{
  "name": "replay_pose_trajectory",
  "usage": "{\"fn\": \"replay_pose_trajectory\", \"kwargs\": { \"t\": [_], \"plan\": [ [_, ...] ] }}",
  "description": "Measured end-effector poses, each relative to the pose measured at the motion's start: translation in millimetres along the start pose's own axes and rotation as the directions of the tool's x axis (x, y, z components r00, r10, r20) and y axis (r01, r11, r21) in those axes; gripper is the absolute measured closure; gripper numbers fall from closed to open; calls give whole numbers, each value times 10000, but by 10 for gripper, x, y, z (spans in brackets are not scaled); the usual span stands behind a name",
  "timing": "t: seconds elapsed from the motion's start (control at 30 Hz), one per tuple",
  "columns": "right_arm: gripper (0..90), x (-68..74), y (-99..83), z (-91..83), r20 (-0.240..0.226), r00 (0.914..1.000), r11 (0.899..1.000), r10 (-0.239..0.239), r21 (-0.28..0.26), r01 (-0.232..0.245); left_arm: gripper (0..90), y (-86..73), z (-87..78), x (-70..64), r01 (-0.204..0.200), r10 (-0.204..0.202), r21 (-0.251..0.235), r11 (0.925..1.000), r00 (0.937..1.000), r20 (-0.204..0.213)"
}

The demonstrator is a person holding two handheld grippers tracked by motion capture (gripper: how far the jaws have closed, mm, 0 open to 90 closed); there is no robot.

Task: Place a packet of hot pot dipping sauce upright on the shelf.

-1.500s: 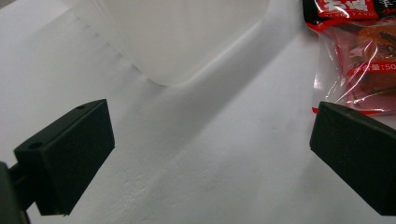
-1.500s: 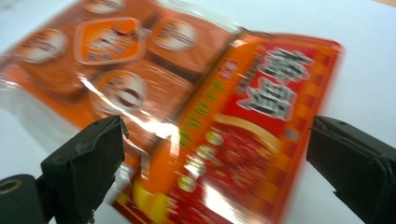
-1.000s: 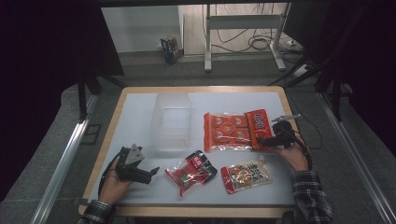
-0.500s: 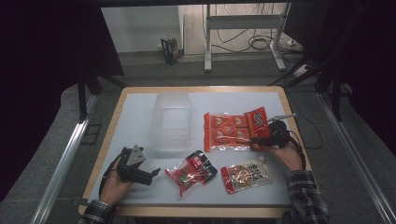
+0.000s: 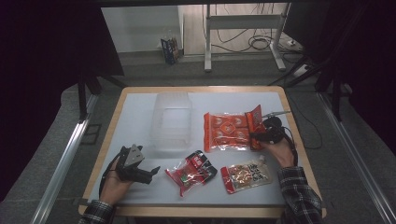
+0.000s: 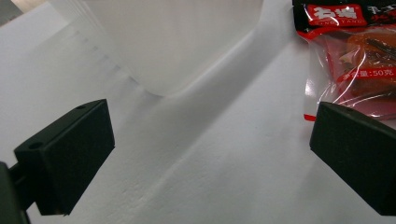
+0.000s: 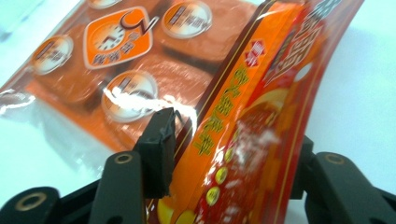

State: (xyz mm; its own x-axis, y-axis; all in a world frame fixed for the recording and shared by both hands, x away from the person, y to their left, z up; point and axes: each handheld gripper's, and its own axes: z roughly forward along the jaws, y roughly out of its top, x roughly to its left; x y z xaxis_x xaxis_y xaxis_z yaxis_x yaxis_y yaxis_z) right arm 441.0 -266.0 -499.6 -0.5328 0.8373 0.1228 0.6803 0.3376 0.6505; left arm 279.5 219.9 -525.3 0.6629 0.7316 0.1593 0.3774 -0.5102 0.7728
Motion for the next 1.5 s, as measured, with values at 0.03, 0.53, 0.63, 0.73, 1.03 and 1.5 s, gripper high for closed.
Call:
{"fn": "replay_pose_trajectory", "kwargs": {
  "t": [0.03, 0.53, 0.63, 0.73, 1.03, 1.5],
  "plan": [
    [543, -1, 11, 8, 8, 10000, 10000, 9, -42, -9, 0, 1, 2, -3, -54, 54, 41, 10000, 10000, 9],
    [863, -135, 76, 147, 219, 9974, 9975, 693, 142, -696, 0, -4, -10, 3, 8, -8, 62, 10000, 10000, -49],
    [885, -127, 92, 126, 219, 9978, 9980, 630, -15, -630, 0, -8, -24, 14, 63, -63, 11, 10000, 10000, -61],
    [885, -95, 118, 98, 461, 9981, 9991, 416, -9, -416, 0, -10, -29, 21, 66, -66, 21, 10000, 9999, -81],
    [884, -2, 238, -130, 435, 9990, 9966, 44, -829, -8, 0, -78, -81, 99, 331, -331, 2, 9995, 9990, -287],
    [885, 325, 707, -533, -490, 9979, 9810, -425, -1911, 324, 0, -65, -84, 83, 240, -238, 57, 9997, 9992, -306]
  ]
}}
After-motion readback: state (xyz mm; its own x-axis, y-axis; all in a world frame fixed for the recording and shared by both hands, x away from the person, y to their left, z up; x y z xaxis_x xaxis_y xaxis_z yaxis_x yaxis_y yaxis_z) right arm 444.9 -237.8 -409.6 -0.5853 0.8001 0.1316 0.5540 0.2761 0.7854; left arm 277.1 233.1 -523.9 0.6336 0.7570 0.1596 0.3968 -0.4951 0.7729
